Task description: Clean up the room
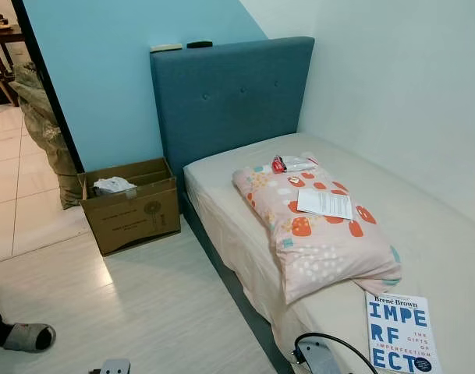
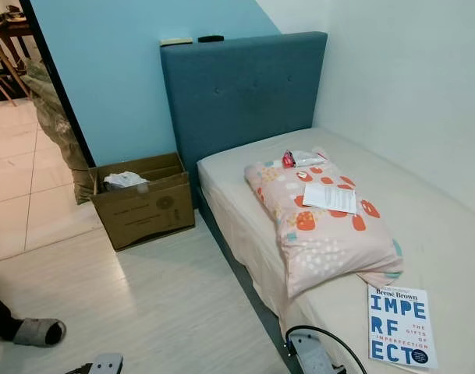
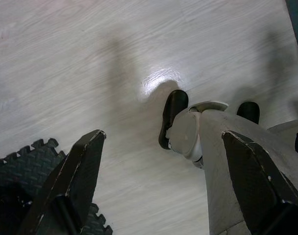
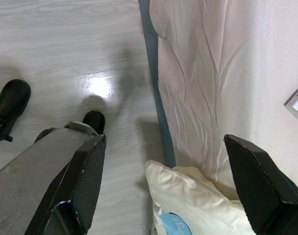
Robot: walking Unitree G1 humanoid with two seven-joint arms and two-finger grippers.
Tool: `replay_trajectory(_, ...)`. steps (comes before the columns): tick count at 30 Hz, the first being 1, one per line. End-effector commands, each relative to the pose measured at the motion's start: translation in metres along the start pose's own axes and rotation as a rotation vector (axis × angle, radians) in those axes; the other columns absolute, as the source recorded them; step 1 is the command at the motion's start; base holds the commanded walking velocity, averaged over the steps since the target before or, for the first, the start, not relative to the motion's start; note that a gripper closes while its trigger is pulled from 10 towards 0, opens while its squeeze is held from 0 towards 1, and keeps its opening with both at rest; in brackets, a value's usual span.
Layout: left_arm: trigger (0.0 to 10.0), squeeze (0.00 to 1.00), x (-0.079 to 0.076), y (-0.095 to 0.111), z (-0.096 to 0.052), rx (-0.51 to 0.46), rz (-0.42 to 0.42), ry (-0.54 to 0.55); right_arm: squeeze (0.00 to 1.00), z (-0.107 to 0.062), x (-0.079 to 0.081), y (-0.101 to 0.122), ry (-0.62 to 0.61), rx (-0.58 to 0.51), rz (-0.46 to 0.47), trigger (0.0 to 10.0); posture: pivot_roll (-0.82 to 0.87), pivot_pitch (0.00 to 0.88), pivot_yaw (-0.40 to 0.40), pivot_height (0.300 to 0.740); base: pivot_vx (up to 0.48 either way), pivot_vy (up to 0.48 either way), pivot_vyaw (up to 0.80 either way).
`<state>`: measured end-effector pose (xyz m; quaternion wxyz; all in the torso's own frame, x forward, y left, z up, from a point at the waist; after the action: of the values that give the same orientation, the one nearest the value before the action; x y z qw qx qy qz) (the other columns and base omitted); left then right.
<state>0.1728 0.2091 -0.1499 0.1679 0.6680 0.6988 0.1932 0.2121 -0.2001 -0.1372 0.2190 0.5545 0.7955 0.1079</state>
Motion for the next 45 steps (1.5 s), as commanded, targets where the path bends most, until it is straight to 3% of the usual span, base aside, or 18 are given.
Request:
replay_trajectory(1,10.0,0.00,0.006,0.000,0.000,0.010,0.010,0.010,0.00,0.000,0.001,-0.006,0.000,0.017,-0.003,10.0,0.05,0.000,-0.054,0.726,0.000,0.000,0.00)
replay_trajectory(19,10.0,0.00,0.004,0.002,0.000,0.012,0.014,0.007,0.00,-0.001,-0.004,-0.014,-0.027,0.046,-0.090,10.0,0.05,0.000,-0.061,0.726,0.000,0.000,0.00)
replay_trajectory(45,10.0,0.00,0.003,0.003,0.001,0.010,0.017,0.002,0.00,-0.002,-0.009,-0.022,-0.046,0.065,-0.126,10.0,0.06,0.000,-0.067,0.726,0.000,0.000,0.00)
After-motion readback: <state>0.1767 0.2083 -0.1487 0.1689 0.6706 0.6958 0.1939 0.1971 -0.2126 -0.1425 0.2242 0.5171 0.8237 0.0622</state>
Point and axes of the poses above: a point about 5 cm out from each wrist's last joint towards the gripper, its own z axis pointing out of the wrist towards the gripper, its own y axis along the axis of the wrist's last joint, x = y × z, the point moved 6 cm from there along z, pointing out of the wrist towards the gripper, and after that the axes turned 1 degree about z, right-handed, at the moved point
